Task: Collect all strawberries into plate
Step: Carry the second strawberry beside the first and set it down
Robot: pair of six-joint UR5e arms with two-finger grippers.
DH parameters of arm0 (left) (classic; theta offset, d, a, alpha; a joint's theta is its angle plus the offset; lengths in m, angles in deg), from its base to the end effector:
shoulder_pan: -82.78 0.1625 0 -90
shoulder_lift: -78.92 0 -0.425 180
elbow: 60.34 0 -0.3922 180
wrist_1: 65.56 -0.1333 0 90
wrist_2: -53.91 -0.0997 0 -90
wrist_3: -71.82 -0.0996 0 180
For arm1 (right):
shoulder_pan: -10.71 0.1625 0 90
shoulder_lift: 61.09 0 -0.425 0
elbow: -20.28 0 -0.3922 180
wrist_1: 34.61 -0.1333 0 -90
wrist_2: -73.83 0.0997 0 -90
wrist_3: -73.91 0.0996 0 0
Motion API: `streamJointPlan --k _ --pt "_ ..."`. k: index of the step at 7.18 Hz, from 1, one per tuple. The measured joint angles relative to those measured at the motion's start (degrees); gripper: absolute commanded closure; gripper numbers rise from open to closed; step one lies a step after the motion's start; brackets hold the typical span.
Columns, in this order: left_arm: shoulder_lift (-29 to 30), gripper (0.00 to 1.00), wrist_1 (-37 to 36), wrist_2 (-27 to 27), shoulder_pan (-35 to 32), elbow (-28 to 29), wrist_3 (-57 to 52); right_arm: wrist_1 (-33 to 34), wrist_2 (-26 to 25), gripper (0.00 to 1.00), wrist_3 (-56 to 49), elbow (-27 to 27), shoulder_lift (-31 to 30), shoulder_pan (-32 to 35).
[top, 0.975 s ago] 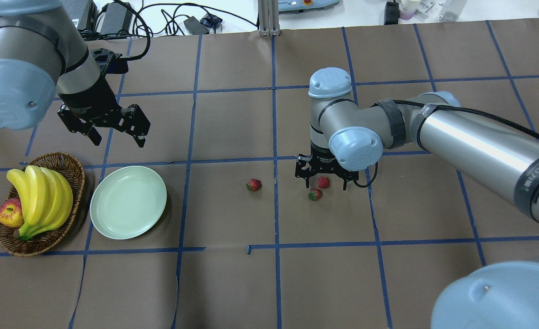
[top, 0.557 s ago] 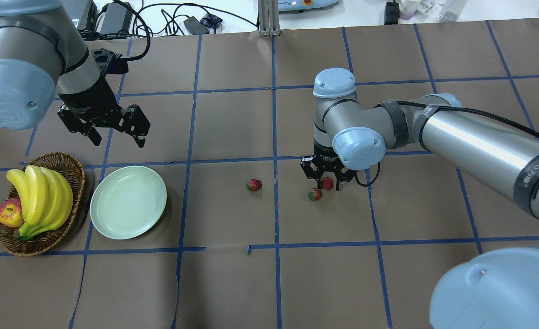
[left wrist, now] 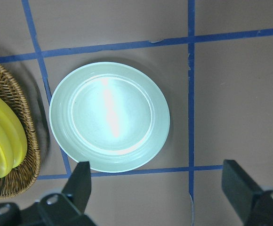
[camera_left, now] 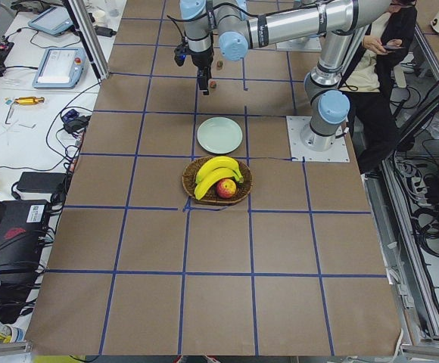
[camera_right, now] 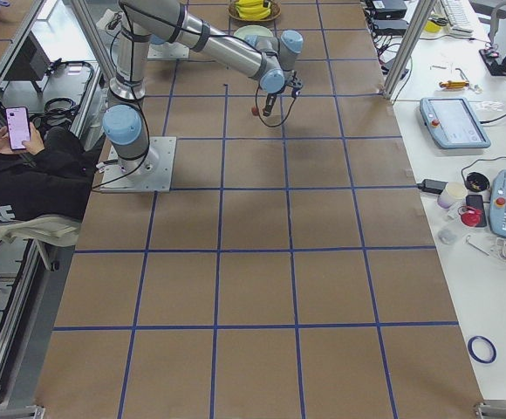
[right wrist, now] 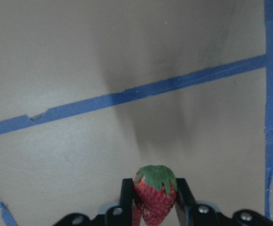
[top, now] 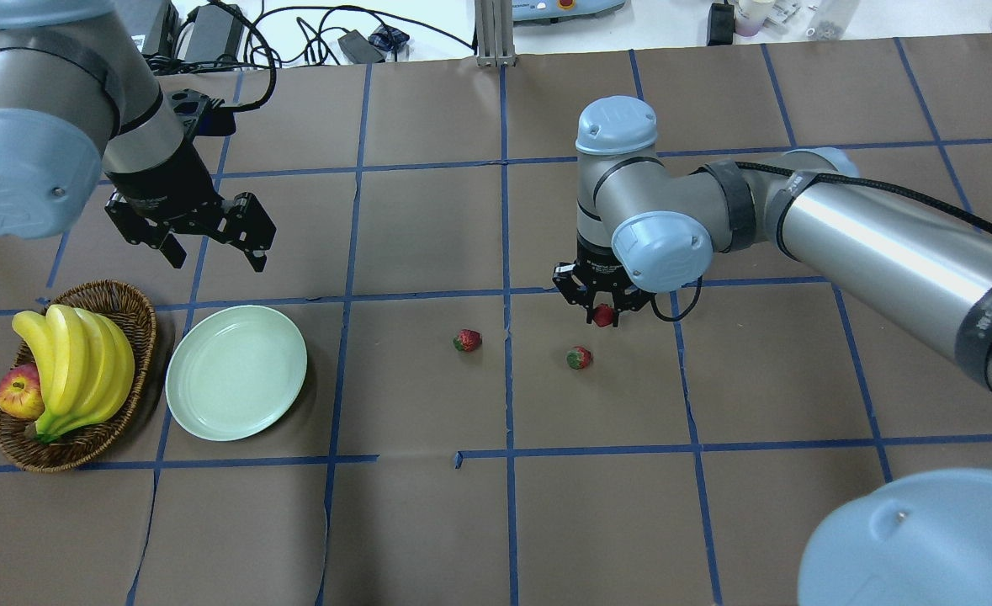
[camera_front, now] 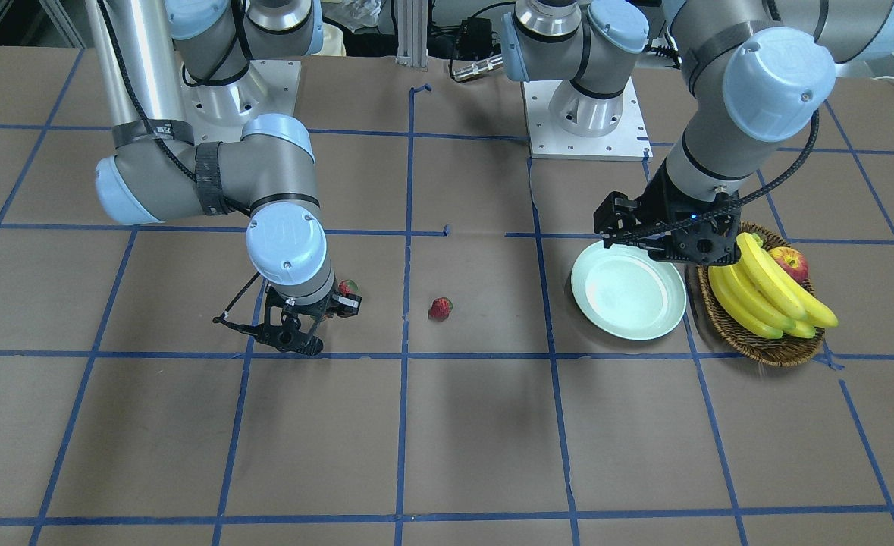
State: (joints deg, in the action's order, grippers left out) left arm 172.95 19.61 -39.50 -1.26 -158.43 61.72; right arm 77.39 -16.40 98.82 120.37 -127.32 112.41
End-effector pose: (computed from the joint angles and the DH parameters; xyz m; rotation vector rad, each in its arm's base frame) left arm -0.0748 -0.5101 0.3928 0.1176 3.0913 0.2080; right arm 0.2466 -0.5352 0.2150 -0.3511 -3.0380 -0.2997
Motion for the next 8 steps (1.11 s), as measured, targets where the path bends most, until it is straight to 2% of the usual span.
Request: streamJointPlan --k 2,4,8 --pt "-0.06 0.00 0.00 0.05 -0.07 0.00 0.00 -2.66 1.12 1.00 -0.20 -6.15 -1.31 1.03" --pt "-0.07 0.00 0.00 -0.15 -0.06 0.01 0.02 -3.02 3.66 1.00 0.00 -10.81 -0.82 5.23" --pt "-0.06 0.00 0.05 0.11 -0.07 0.00 0.19 4.49 7.79 1.00 2.05 -12.00 4.87 13.43"
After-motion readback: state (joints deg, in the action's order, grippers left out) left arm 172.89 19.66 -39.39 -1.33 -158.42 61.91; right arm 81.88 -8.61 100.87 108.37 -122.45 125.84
